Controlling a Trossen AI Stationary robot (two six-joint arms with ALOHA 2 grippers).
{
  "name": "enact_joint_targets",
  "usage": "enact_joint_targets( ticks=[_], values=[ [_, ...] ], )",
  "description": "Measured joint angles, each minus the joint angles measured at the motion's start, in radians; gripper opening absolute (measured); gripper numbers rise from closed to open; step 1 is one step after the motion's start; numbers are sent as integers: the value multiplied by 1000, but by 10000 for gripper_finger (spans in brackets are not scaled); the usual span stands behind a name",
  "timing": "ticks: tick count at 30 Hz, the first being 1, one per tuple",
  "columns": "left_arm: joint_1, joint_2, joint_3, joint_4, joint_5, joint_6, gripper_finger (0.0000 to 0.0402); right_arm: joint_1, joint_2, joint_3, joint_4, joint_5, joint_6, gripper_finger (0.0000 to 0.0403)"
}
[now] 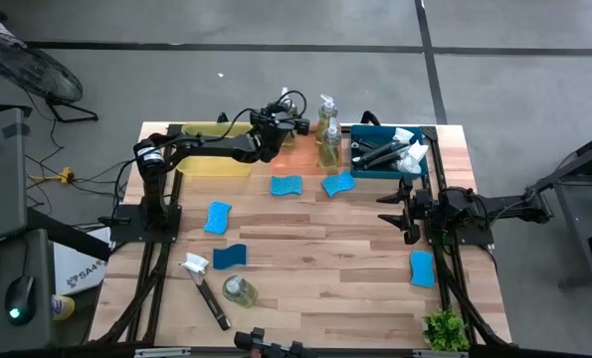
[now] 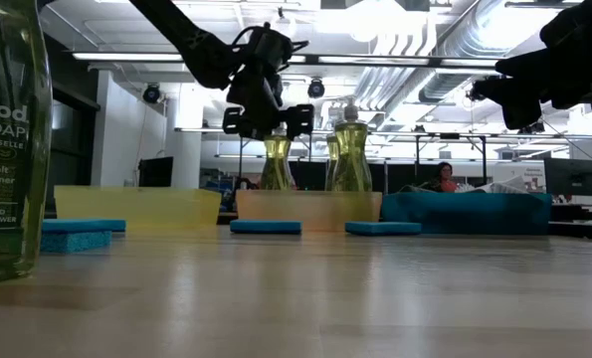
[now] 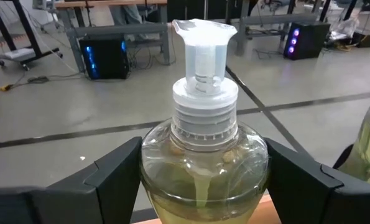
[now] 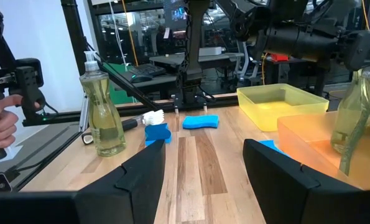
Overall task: Pick & Place Kitchen Sink Supplies
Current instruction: Put the transparent soap dispenser into the orange bin
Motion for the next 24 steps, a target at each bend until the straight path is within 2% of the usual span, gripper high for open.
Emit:
enact_joint_targets(
  ticks=[5, 13, 20, 24],
  values=[
    [0, 7, 0, 5, -5, 0, 287, 0, 0, 0, 0, 0, 0, 210],
    [0, 8, 0, 0, 12, -1, 369, 0, 0, 0, 0, 0, 0, 210],
    [-5, 8, 0, 0, 42, 5, 378, 0, 0, 0, 0, 0, 0, 210],
    [-10, 6, 0, 36, 22, 91, 379, 0, 0, 0, 0, 0, 0, 210]
  ],
)
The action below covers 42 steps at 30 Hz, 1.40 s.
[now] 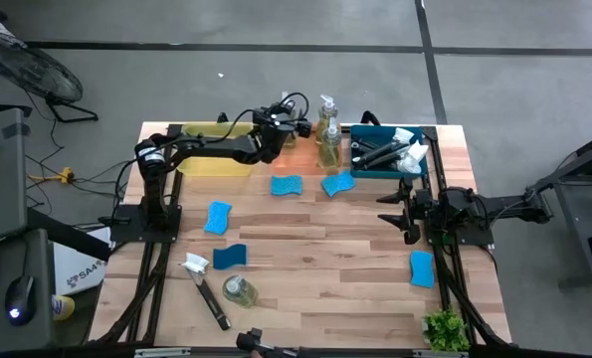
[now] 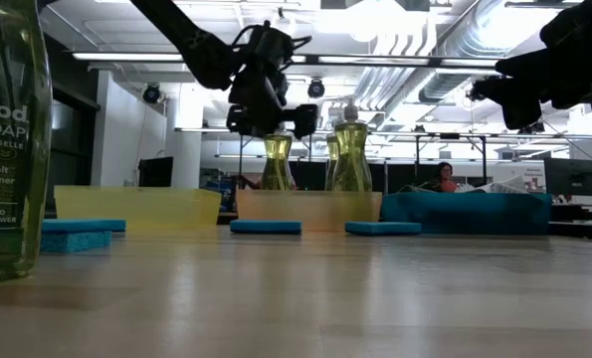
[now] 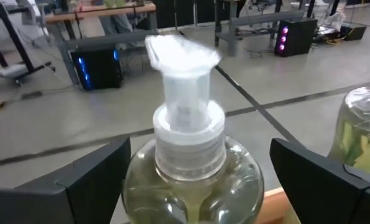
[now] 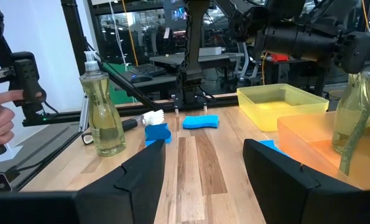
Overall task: Pick & Place Kitchen Sink Supplies
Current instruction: Put the transparent soap dispenser into the orange bin
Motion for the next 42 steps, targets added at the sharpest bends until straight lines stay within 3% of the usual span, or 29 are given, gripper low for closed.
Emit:
enact_joint_targets(
  ticks=[9, 22, 31, 42],
  values=[
    [-13, -31, -1, 25, -49, 76, 380, 0, 0, 0, 0, 0, 0, 210],
    [-93, -185, -1, -4, -58, 232, 381, 0, 0, 0, 0, 0, 0, 210],
    [-168, -408, -79, -194, -11, 253, 381, 0, 0, 0, 0, 0, 0, 210],
    [-314, -782, -313, -472, 193, 157, 381, 0, 0, 0, 0, 0, 0, 210]
  ],
)
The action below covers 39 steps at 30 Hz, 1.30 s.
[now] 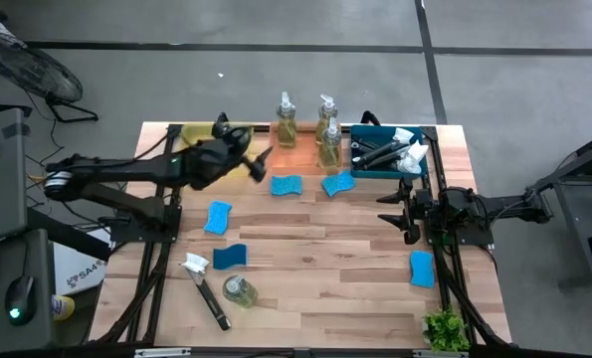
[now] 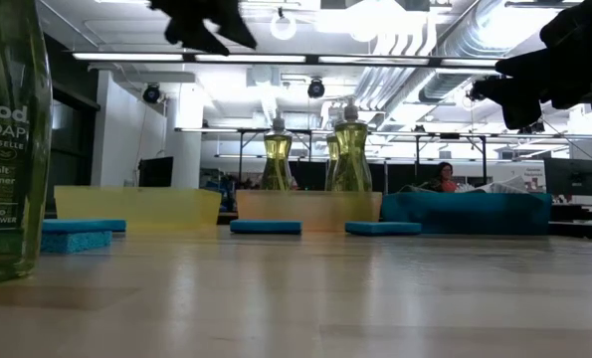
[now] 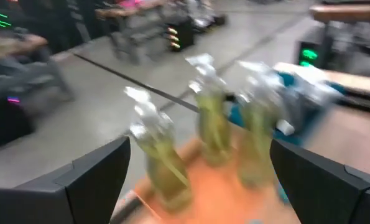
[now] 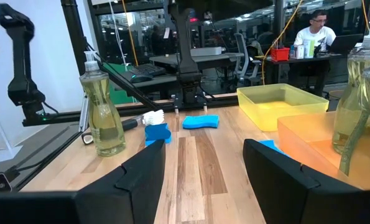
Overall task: Pick & Place Kitchen Sink Supplies
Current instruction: Put the transparent soap dispenser into the orange bin
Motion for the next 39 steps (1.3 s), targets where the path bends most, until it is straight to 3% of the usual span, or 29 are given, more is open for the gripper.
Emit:
enact_joint_targets(
  ticks=[7, 13, 19, 23, 32, 39],
  values=[
    [-113, -228, -120, -176, 144, -66, 381, 0, 0, 0, 0, 0, 0, 210],
    [-234, -392, -150, -410, 276, -78, 381, 0, 0, 0, 0, 0, 0, 210],
    [-350, -481, -150, -645, 551, -157, 381, 0, 0, 0, 0, 0, 0, 210],
    [-421, -490, -150, -716, 630, -221, 381, 0, 0, 0, 0, 0, 0, 210],
    [-582, -431, -195, -661, 633, -219, 381, 0, 0, 0, 0, 0, 0, 210],
    [-720, -382, -372, -266, 573, -273, 381, 0, 0, 0, 0, 0, 0, 210]
  ],
)
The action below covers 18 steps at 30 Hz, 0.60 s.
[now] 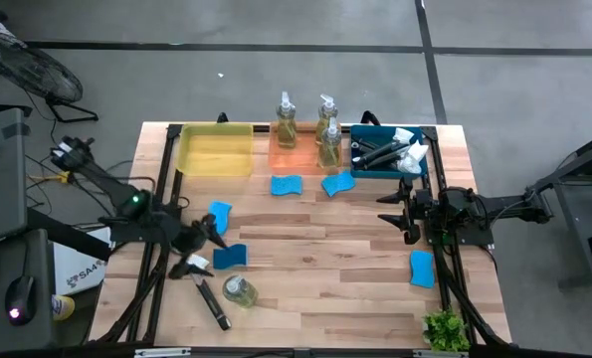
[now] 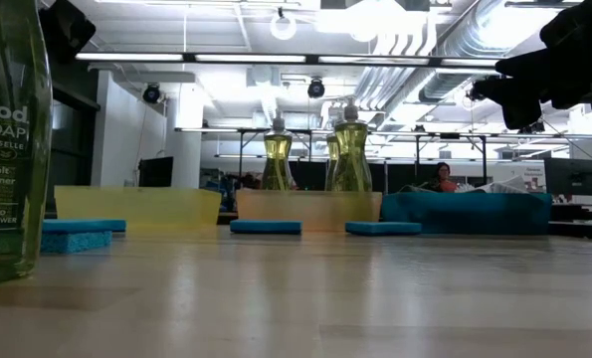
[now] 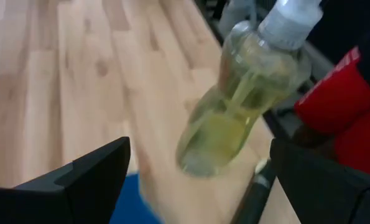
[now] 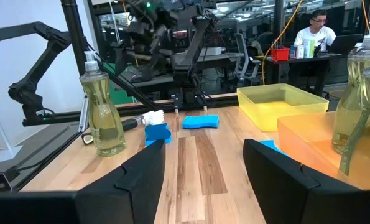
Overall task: Pick & Place Kitchen Sink Supplies
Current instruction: Put the transparent soap dispenser into the orange bin
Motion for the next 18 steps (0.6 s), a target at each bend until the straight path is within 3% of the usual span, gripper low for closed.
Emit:
enact_joint_targets(
  ticks=[9, 18],
  values=[
    [-72, 117, -75, 275, -77, 47, 381, 0, 0, 0, 0, 0, 0, 210],
    [-79, 196, -82, 385, -11, 106, 381, 0, 0, 0, 0, 0, 0, 210]
  ],
)
